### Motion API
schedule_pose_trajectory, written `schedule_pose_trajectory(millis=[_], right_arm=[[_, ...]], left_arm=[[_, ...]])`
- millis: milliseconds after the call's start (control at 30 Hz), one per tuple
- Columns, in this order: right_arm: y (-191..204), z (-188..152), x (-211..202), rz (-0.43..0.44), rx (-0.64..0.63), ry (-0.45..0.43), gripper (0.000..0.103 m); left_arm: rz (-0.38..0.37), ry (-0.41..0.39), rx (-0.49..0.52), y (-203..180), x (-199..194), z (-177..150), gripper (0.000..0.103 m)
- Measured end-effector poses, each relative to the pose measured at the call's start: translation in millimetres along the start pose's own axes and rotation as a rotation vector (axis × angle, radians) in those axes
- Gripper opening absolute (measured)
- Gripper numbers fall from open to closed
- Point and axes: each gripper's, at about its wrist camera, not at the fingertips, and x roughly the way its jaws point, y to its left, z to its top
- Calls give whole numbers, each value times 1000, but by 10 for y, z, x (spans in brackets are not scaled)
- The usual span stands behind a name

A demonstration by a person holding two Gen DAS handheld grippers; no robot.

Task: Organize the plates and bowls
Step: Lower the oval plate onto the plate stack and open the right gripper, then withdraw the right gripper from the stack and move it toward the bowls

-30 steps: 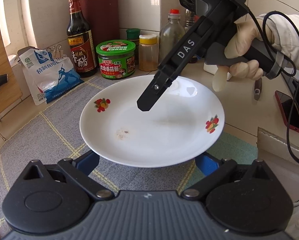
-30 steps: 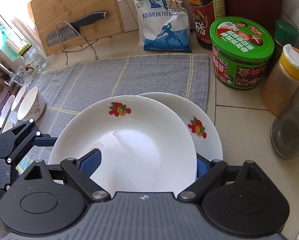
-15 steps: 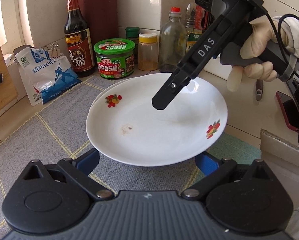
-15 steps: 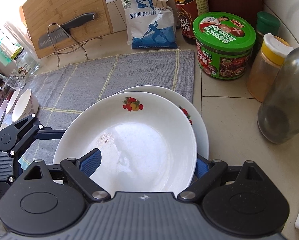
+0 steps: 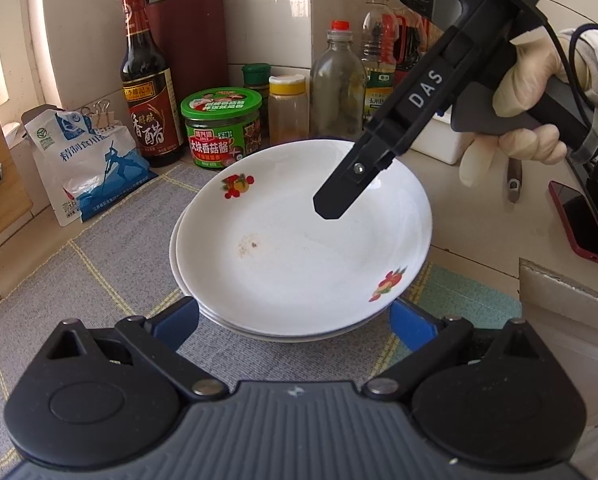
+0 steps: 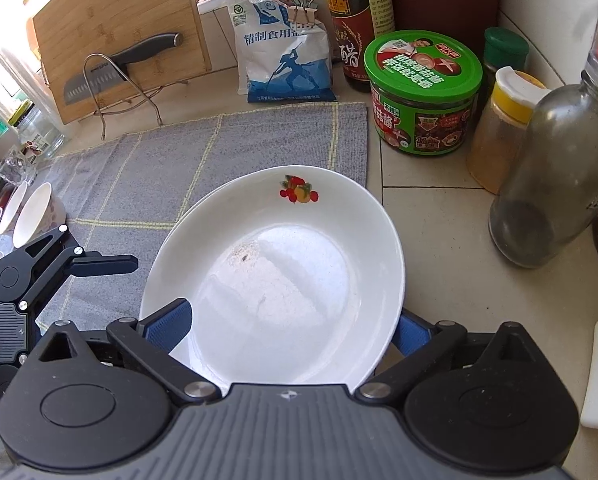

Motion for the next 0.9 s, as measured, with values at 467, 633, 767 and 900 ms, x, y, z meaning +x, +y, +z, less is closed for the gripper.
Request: schedule_pose_trajectory(millis=[467,633,767,900], right_arm=[[326,-76,-158,-140,-81,-87,103],[657,-127,-253,-174,-110,-205,103],[953,-204,-242,-196,-158,-264,103],[1310,-309,-147,-192,-219,-285,103]], left_arm=[[78,-48,-43,41,-401,-120,101],[153,-77,-100,111,-691,-210,101],[228,-91,-165,159,-943,-355,101],[309,-85,-235,209,-1173,-570,101]])
